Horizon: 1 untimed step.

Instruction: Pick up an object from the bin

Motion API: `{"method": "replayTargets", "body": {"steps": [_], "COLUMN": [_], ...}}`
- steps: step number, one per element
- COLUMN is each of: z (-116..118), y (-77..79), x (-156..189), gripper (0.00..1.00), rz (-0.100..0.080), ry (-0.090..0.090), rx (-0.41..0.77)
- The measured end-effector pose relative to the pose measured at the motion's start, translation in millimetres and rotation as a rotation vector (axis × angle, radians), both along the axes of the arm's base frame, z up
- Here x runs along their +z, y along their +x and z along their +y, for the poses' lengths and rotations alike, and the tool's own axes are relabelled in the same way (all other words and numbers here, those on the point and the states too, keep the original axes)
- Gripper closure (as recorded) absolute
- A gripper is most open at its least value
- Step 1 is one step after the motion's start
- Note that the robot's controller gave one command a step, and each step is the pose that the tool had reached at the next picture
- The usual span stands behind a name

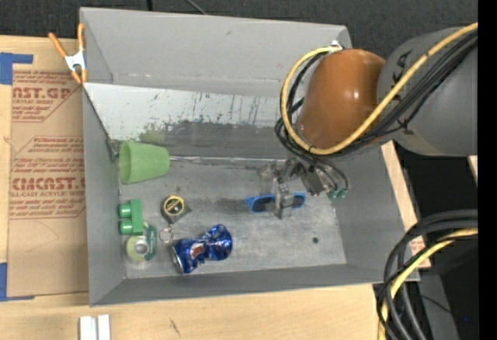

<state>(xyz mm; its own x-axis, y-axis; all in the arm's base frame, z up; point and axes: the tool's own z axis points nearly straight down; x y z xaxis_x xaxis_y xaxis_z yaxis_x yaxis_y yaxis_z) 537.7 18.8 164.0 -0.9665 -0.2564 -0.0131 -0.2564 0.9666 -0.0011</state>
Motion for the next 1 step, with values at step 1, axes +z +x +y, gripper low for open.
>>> {"method": "replayTargets", "body": {"steps": [1], "z": [-29.8], "y": [30.6], "x": [121.5], "gripper": [1.0], "rz": [0.0], "ry": [-0.003], "rx": [-0.016]}}
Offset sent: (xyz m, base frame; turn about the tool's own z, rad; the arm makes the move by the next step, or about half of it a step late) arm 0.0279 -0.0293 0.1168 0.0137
